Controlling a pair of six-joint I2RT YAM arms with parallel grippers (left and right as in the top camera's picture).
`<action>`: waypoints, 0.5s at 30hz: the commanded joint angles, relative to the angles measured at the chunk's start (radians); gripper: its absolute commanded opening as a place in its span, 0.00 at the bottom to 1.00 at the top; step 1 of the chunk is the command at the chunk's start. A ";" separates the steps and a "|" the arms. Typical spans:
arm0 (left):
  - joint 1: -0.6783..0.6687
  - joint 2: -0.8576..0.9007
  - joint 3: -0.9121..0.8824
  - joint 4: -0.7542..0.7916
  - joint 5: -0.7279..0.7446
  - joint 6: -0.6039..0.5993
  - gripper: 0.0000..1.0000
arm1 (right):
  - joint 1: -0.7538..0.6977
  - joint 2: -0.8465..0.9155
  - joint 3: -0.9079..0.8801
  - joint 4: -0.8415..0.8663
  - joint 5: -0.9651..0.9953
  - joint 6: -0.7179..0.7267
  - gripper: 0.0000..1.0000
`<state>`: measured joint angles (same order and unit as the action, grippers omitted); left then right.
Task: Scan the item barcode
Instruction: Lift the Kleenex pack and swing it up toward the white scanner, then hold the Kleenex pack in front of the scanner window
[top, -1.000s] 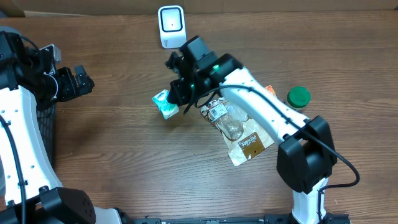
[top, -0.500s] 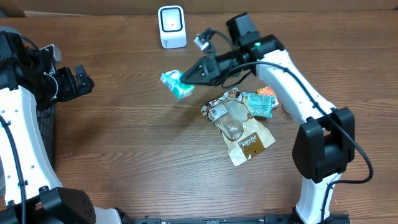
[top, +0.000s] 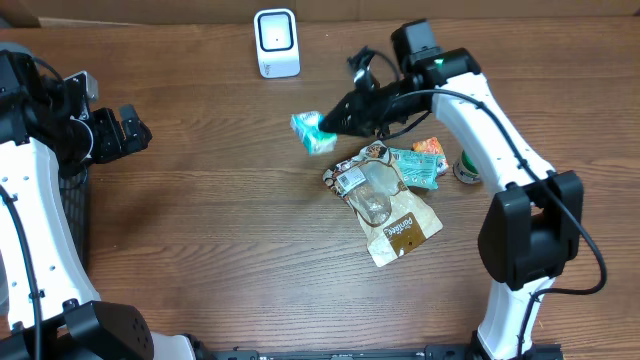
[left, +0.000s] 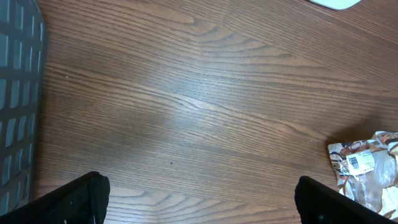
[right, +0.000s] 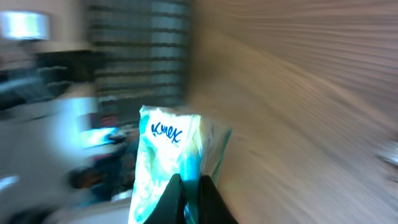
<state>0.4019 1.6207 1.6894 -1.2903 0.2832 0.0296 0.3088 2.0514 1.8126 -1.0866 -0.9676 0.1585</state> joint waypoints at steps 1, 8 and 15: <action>0.002 -0.005 0.003 0.001 0.000 0.012 1.00 | 0.075 -0.034 0.120 -0.050 0.444 -0.004 0.04; 0.002 -0.005 0.003 0.001 0.000 0.012 1.00 | 0.175 -0.031 0.376 -0.062 0.969 0.005 0.04; 0.002 -0.005 0.003 0.001 0.001 0.012 1.00 | 0.283 -0.008 0.433 0.240 1.361 -0.193 0.04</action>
<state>0.4019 1.6207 1.6894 -1.2903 0.2832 0.0296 0.5556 2.0487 2.2253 -0.9062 0.1291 0.0849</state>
